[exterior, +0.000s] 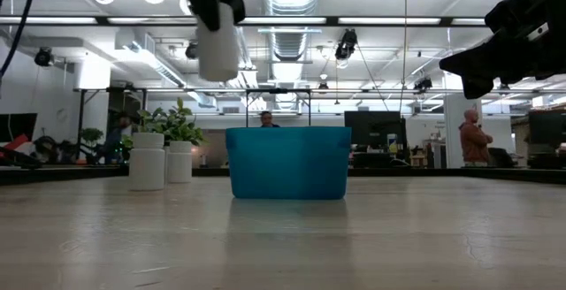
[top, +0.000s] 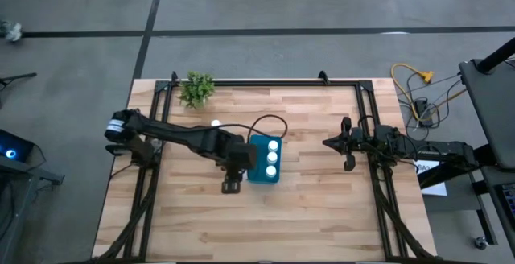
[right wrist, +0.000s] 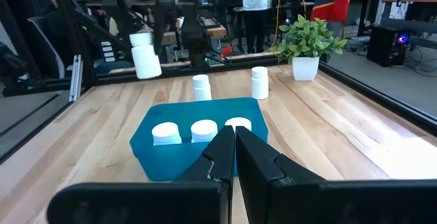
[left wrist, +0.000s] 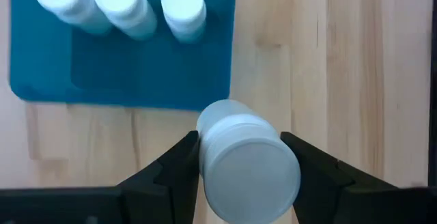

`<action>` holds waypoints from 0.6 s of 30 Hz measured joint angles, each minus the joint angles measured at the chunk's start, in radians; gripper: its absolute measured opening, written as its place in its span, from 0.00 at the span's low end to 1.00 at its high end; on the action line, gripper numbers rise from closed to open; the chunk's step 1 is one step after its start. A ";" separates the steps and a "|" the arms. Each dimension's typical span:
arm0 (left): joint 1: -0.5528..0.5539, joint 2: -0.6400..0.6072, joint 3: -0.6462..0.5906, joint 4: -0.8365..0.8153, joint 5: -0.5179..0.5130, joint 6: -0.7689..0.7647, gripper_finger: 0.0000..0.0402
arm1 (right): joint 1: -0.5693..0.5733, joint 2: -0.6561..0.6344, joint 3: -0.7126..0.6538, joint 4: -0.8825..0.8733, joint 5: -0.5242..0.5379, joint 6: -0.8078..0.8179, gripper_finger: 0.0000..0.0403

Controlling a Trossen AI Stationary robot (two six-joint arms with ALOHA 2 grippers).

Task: Pick and place pill bottles into a basket
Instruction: Put the white pill bottle into the blue container

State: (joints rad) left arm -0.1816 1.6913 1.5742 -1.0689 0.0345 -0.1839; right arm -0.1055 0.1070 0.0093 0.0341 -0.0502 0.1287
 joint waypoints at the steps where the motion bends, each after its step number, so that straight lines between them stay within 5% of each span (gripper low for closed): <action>1: 0.004 0.005 0.013 0.005 0.000 0.006 0.40 | 0.000 0.000 0.000 0.000 0.000 0.000 0.02; 18: 0.070 0.133 0.121 0.004 0.016 0.124 0.40 | 0.000 -0.001 0.000 0.002 0.000 0.001 0.02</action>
State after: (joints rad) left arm -0.1112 1.8242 1.6955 -1.0653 0.0502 -0.0596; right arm -0.1053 0.1059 0.0093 0.0357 -0.0503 0.1299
